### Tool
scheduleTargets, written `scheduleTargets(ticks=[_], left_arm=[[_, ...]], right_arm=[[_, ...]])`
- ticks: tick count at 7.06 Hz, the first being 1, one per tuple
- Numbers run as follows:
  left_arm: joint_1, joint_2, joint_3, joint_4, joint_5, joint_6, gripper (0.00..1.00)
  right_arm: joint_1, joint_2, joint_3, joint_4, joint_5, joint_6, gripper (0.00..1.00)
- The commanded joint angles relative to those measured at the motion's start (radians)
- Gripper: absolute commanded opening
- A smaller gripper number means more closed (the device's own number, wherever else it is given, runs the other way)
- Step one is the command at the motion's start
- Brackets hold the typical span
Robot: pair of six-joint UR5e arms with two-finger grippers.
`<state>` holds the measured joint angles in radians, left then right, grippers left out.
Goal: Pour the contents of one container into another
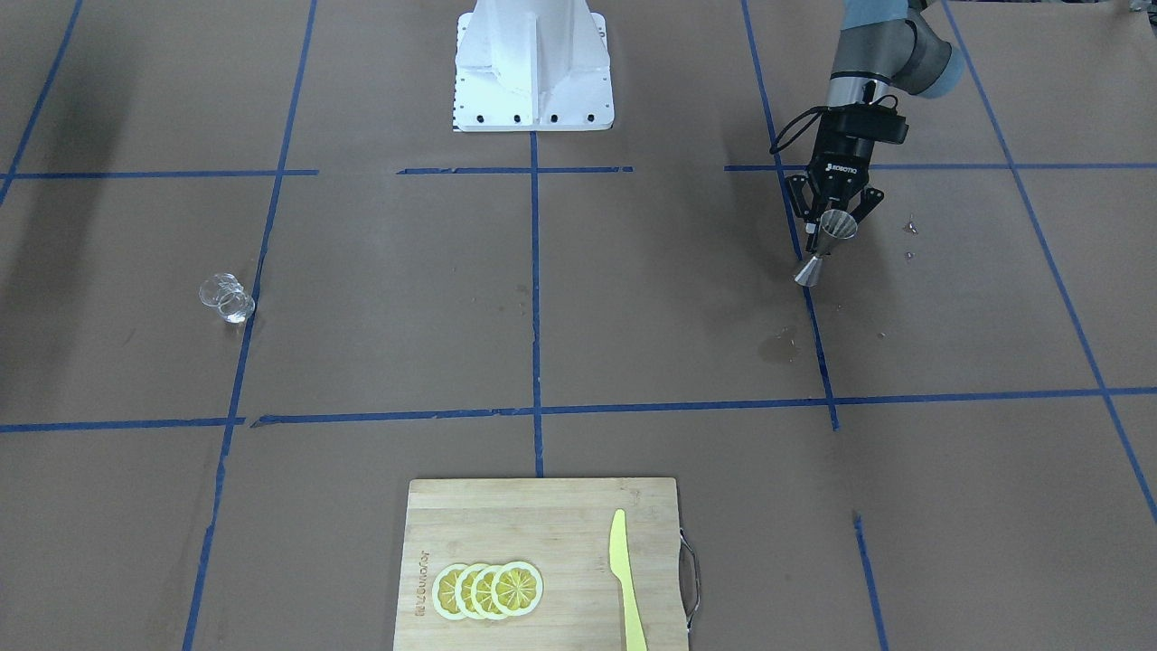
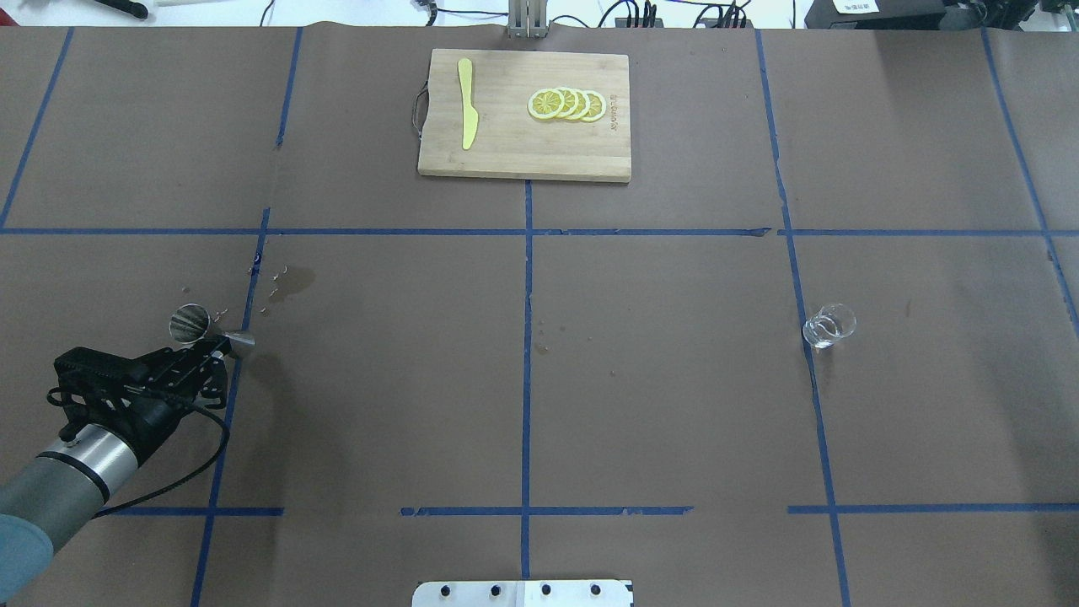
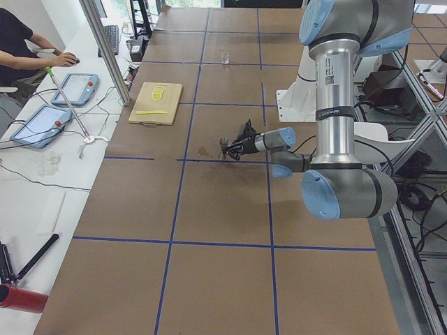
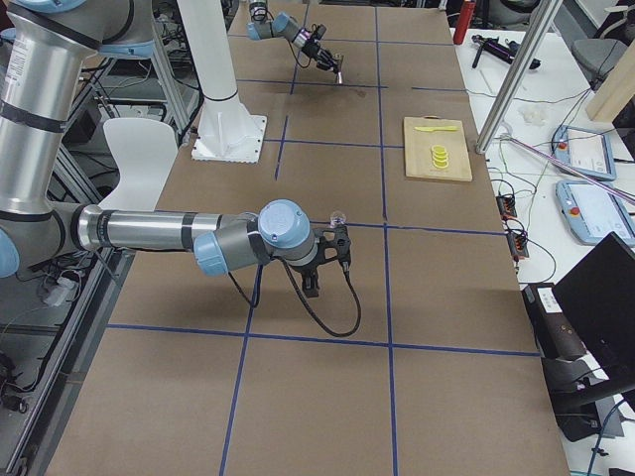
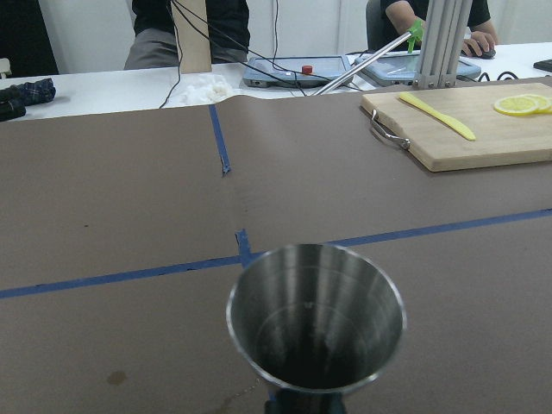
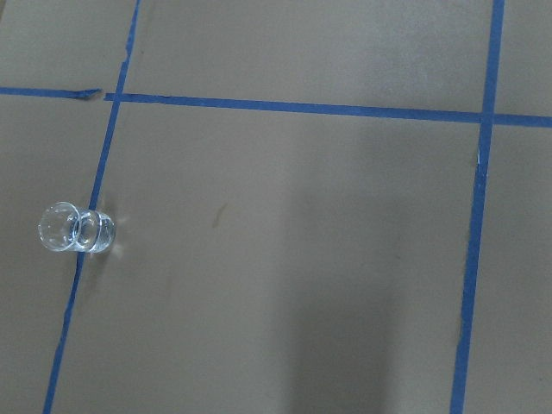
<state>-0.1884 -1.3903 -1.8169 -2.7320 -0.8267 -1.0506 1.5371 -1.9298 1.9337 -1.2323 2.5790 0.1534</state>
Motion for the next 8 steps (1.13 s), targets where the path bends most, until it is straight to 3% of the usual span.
scheduleTargets(ticks=[1,4,6,8], left_arm=[[-0.003,0.004,-0.038,0.0,-0.048,0.093,0.0],[0.006,-0.148,0.01,0.0,-0.041,0.231,0.0],[0.004,-0.217,-0.019,-0.002,-0.045,0.25,0.0],[0.009,-0.277,-0.006,-0.002,-0.048,0.311,0.0]], right_arm=[[0.0,0.0,0.002,0.004,0.001,-0.002,1.0],[0.0,-0.008,0.001,0.048,0.001,0.002,1.0],[0.0,-0.008,0.002,0.05,0.003,0.002,1.0],[-0.026,-0.006,0.001,0.094,-0.013,0.005,0.93]])
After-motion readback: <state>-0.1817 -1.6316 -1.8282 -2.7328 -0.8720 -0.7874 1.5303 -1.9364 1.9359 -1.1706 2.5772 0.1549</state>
